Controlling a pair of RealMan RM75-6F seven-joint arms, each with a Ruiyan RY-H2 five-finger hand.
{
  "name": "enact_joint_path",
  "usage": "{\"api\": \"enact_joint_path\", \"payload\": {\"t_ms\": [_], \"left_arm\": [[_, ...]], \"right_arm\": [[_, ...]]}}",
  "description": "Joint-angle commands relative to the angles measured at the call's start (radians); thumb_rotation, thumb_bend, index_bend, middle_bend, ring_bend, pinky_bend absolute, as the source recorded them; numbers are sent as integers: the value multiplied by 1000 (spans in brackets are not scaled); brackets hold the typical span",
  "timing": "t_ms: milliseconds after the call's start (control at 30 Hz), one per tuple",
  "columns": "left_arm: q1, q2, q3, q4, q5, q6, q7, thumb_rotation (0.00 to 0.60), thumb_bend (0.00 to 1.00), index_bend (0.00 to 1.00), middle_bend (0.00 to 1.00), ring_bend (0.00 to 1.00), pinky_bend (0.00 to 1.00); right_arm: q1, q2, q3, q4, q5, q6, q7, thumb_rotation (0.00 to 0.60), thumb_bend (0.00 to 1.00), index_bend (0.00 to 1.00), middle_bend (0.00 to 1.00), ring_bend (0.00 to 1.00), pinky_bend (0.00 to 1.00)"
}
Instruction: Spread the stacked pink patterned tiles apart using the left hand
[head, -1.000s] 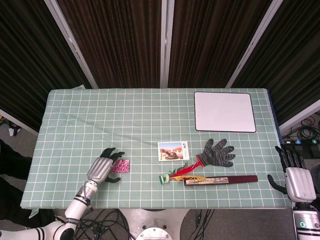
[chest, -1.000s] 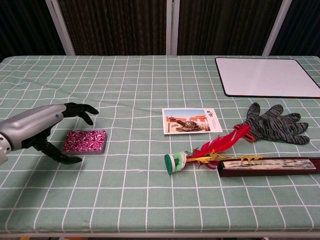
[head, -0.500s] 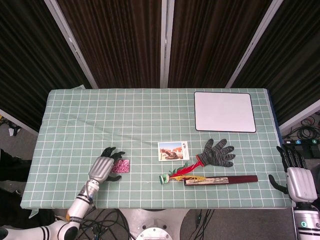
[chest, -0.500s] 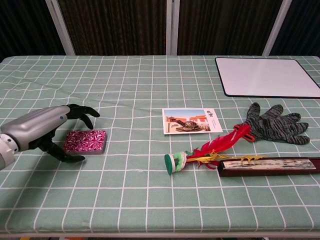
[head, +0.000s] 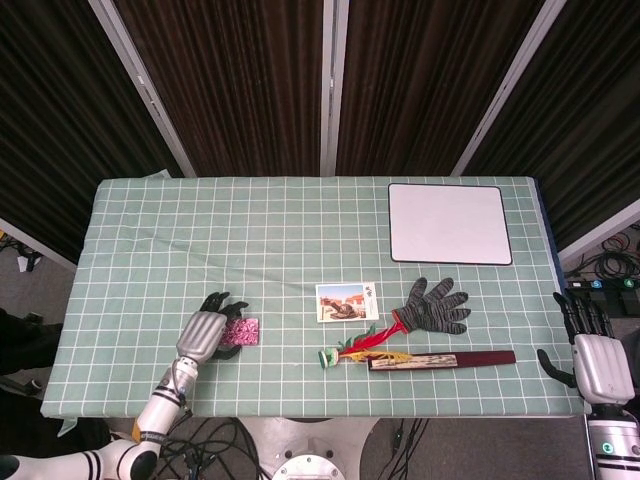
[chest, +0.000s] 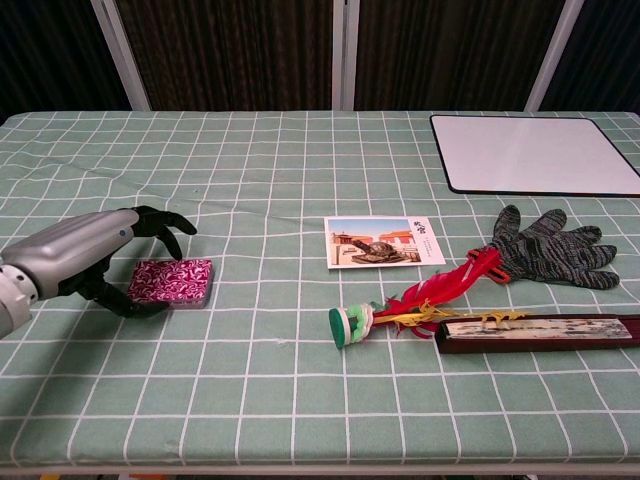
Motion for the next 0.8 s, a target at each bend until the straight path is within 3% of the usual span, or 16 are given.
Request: {"api": "enact_joint_path", "payload": {"t_ms": [33,800], "left_arm": [[0,-1,1,1,1,3,1,600,269,196,306,54,55],[3,-7,5,7,13,29,-6,600,285,215,369,73,56]], "right_arm": [[1,0,1,1,3,-3,0,600,229,0,0,0,0],[2,-4,4,8,22,-18,2,600,228,0,0,0,0]]}}
